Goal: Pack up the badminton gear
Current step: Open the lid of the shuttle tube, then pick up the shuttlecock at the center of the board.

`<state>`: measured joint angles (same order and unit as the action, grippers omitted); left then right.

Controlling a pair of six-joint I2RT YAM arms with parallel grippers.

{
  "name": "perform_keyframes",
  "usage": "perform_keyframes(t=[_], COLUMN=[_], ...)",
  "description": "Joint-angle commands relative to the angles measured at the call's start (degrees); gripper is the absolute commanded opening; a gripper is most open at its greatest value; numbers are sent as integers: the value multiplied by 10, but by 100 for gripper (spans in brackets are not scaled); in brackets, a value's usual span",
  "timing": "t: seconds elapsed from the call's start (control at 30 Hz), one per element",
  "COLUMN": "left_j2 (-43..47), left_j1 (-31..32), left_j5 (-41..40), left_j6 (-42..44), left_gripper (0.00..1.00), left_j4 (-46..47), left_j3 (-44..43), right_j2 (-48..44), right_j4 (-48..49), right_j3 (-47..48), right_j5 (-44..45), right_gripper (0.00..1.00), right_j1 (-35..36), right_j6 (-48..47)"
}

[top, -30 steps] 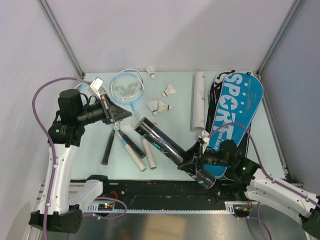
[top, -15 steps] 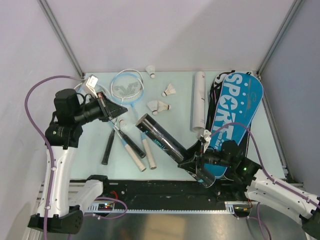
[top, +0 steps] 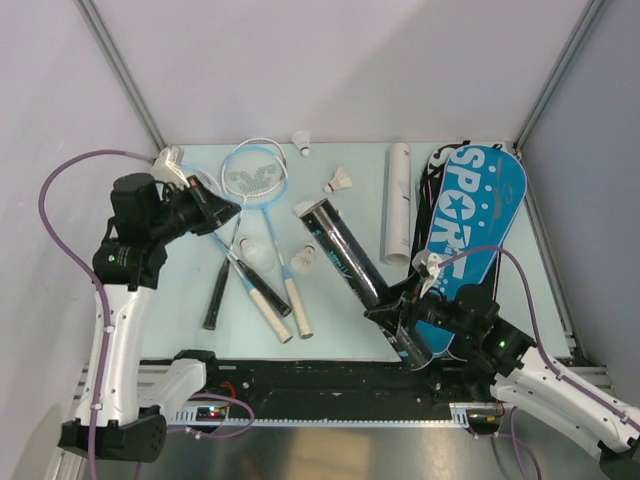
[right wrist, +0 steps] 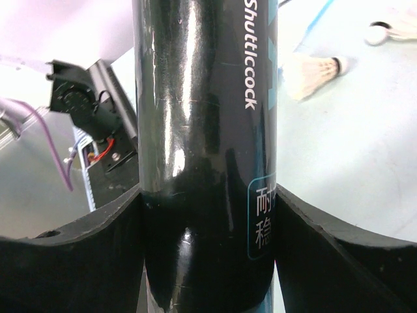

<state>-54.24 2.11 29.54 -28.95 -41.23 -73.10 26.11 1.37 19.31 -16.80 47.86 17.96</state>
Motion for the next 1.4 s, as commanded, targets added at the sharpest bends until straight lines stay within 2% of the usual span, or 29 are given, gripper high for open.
perform_keyframes(t=[0.0,0.07,0.13,0.17,0.23,0.3,0.47,0.57,0.73,0.9,0.97,1.13,1.2,1.27,1.37], left_j2=[7,6,-2,-7,-26,-54,-142,-184,-230,-303,-336,-403,-422,-455,-511], left_j1=[-5,-5,-4,-3,7,32,122,153,185,190,190,191,190,189,183], left_j5=[-117,-153,-174,-183,-214,-281,-430,-471,-423,-344,-336,-337,-291,-244,-184], left_j6=[17,26,31,34,45,66,117,125,149,191,203,151,156,198,224], left_gripper=[22,44,59,63,64,63,64,64,65,69,69,68,68,68,64], left_j4=[4,-2,-6,-6,-10,-17,-32,-33,-16,-9,-9,28,72,88,55], left_j3=[31,48,68,78,95,97,70,54,11,-69,-99,-146,-155,-186,-239], right_j2=[-24,-31,-40,-44,-50,-53,-55,-54,-50,-48,-52,-63,-68,-73,-74], right_j4=[-5,-22,-40,-46,-53,-55,-48,-46,-51,-57,-63,-77,-85,-93,-110], right_j3=[36,36,36,37,37,37,36,37,36,33,32,33,34,35,44], right_j5=[90,110,125,130,134,134,124,121,125,119,123,125,125,125,123], right_gripper=[37,36,36,36,36,36,36,36,36,36,36,36,36,35,36], right_j1=[-10,-15,-19,-21,-23,-23,-23,-24,-25,-24,-24,-25,-25,-25,-25], right_j6=[30,36,39,40,42,44,44,42,40,26,24,29,30,30,29])
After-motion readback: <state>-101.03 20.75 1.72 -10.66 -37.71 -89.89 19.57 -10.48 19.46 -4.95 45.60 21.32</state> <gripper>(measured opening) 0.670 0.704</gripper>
